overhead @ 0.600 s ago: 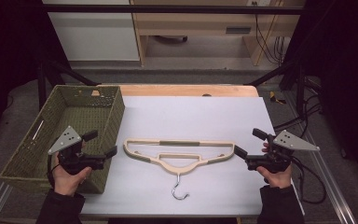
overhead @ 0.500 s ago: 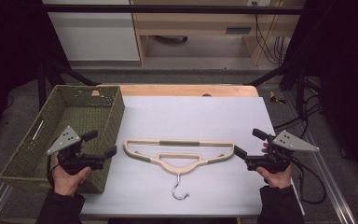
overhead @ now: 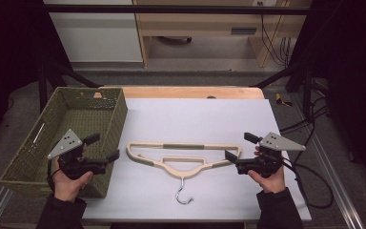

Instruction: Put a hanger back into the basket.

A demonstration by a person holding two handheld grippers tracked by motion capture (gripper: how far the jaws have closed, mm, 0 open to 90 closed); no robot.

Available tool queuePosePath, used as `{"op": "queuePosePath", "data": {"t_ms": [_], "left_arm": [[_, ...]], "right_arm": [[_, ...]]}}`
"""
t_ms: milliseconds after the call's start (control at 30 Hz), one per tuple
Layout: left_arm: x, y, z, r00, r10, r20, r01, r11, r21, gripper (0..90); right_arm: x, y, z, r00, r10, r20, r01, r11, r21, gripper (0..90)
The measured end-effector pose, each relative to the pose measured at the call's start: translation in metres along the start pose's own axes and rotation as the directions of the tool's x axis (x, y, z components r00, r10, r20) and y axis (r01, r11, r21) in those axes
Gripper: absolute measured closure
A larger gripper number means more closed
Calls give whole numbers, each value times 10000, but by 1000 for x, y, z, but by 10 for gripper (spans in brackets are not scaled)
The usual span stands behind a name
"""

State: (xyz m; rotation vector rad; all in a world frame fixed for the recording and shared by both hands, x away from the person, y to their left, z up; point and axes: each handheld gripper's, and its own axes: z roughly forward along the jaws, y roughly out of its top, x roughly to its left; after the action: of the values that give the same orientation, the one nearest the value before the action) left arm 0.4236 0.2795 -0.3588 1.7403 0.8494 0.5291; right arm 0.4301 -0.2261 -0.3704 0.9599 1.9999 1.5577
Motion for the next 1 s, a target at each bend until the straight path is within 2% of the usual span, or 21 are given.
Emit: {"op": "queuePosePath", "data": {"t_ms": [133,300,400,433,533,667,833,1000], "left_arm": [[0,0,-1,10000,43,-31,-43,10000,24,45],[0,1,-4,10000,39,-47,-39,10000,-25,46],[-1,1,-7,10000,80,-57,-80,9999,-63,46],[-1,1,-7,10000,80,-57,-80,9999,-63,46],[-1,-1,-7,10000,63,-64,-63,10000,-11,46],[-1,-1,-6,10000,55,-48,-55,10000,11,46],[-4,-1,-7,9999,105,-46,-105,9999,-30,46],[-4,0,-8,9999,134,-47,-135,9999,-98,46]], "right_arm": [[11,2,14,9994,-70,-337,84,9990,428,69],[24,3,30,9980,-353,-524,397,9955,862,78],[40,6,47,9945,-710,-767,796,9902,1144,118],[40,6,47,9945,-710,-767,796,9902,1144,118],[53,7,64,9880,-928,-1235,1123,9805,1614,143],[62,3,83,9790,-1103,-1715,1460,9663,2121,152],[68,-6,108,9767,-976,-1909,1470,9529,2653,183],[73,-22,130,9740,-886,-2087,1543,9334,3240,239]]}}
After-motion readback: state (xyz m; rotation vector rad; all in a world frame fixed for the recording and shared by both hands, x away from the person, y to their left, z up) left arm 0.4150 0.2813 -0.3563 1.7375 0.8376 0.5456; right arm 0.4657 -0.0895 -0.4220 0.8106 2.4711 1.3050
